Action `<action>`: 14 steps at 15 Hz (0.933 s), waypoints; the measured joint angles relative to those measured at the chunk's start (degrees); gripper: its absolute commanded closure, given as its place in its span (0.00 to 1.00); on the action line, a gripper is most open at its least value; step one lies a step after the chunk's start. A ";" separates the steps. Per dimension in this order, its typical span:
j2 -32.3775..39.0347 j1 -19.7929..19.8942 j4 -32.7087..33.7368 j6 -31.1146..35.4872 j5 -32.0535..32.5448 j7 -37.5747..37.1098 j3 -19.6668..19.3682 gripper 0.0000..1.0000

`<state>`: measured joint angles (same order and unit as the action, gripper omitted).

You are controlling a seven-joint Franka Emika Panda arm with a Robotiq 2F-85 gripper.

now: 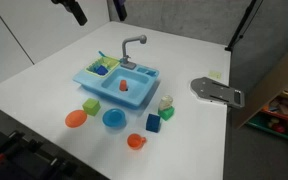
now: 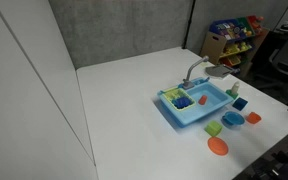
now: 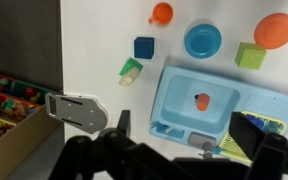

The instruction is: Put the light green object on the sink

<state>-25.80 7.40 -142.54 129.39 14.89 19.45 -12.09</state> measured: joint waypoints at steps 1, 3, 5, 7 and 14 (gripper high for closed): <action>-0.03 0.00 0.07 0.00 0.00 0.00 0.00 0.00; -0.06 0.00 0.11 0.00 0.00 0.00 0.00 0.00; 0.04 0.00 0.01 0.00 -0.01 -0.03 0.02 0.00; 0.69 -0.11 0.08 -0.02 -0.25 -0.12 0.16 0.00; 6.82 -2.58 2.36 -3.59 -6.03 -0.14 1.12 0.00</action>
<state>-18.98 4.81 -140.18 125.79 8.86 19.30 -10.97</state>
